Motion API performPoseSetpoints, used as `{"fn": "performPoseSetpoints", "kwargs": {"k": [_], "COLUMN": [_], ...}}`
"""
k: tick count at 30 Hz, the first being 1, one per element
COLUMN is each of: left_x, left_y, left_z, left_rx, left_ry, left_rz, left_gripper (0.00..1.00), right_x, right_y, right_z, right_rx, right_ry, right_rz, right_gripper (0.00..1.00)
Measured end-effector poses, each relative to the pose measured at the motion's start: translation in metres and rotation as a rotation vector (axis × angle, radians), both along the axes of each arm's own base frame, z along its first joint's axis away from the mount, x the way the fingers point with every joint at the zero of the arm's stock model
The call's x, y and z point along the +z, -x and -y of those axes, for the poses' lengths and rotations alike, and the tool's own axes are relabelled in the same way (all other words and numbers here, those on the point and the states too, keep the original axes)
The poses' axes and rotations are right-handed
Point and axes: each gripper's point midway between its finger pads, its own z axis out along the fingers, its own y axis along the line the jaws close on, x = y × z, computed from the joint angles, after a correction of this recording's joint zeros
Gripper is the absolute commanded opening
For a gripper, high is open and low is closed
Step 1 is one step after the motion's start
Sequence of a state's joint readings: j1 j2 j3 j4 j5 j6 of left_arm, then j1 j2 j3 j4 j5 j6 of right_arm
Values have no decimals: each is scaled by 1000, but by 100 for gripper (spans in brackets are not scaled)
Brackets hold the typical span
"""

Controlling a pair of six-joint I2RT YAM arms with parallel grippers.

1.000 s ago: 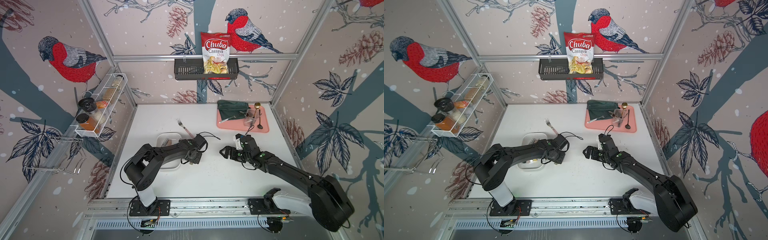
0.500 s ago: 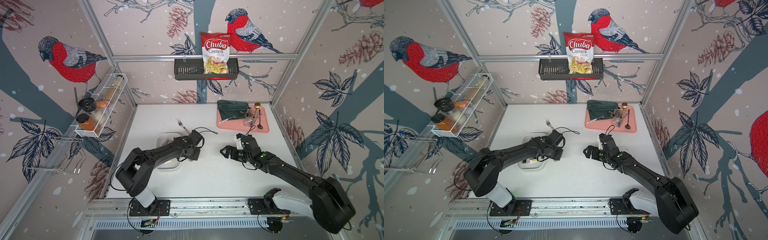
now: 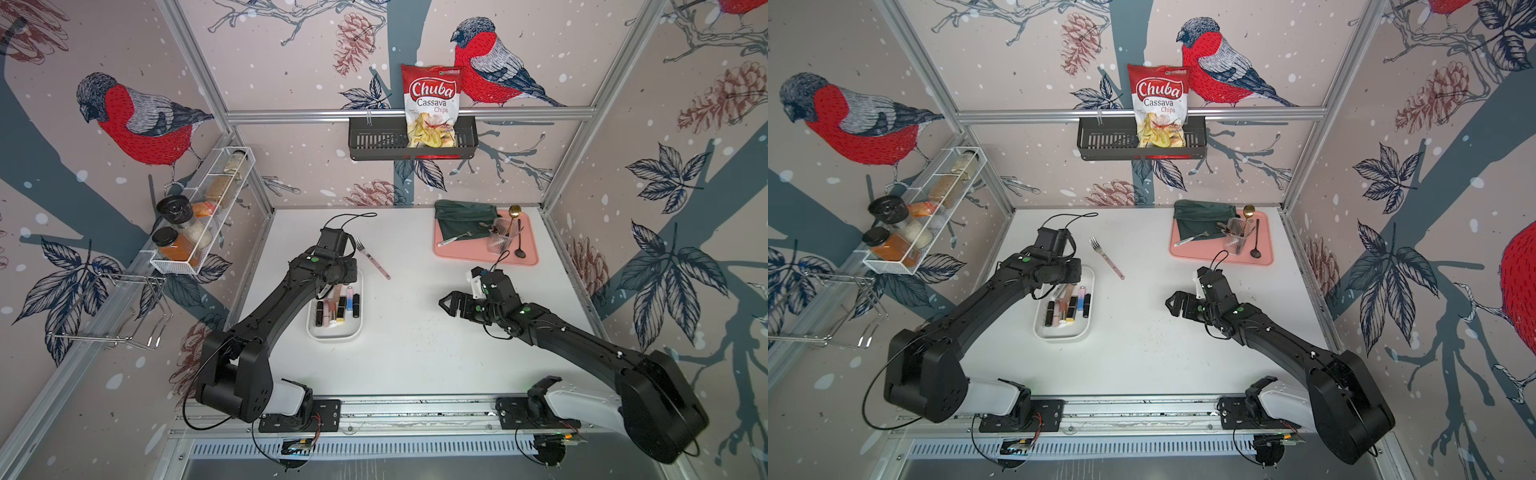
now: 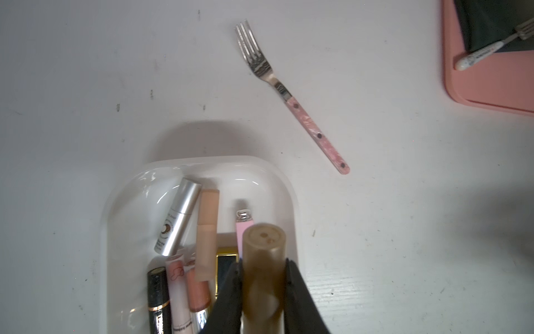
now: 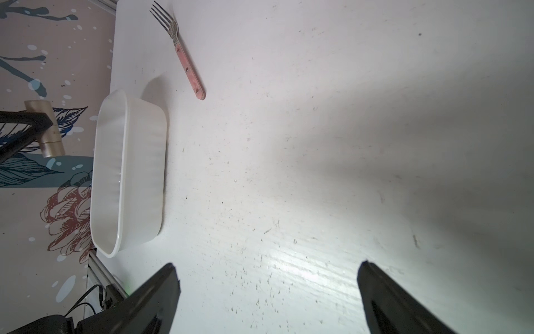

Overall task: Put the lipstick into the storage box
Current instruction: Place the lipstick in the storage box.

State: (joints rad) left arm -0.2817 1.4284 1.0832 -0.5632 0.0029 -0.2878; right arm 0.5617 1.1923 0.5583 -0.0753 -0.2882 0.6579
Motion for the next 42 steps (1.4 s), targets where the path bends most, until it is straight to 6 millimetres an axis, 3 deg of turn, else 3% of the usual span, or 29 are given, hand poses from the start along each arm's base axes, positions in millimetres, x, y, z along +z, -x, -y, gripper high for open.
{"fn": "performPoseSetpoints", "kwargs": {"k": [3,7,18,23,36,42], "left_x": [-19,-37,-68,-77,-73,-66], "left_y": [-1,-2,-7,-6,-15,-14], "left_z": [-8,-3,15,13,11,8], "left_rx": [22,38,88,148,205,208], "left_ry": [35,108,263,320,398,407], "left_rz": [-43,-81,-112,-116,-82,-61], "left_gripper": [6,5,4,4,45,48], "right_x": [1,2,3,-1,-4,0], "right_y": [-1,-1,-1,1,3,3], "right_z": [-1,-2,-2,-1,0,0], "right_rx": [2,3,4,5,4,6], "right_ry": [-5,-8,-10,-7,-8,-16], "right_rz": [4,8,10,3,-3,7], "right_gripper": [100,100,100,100,100,100]}}
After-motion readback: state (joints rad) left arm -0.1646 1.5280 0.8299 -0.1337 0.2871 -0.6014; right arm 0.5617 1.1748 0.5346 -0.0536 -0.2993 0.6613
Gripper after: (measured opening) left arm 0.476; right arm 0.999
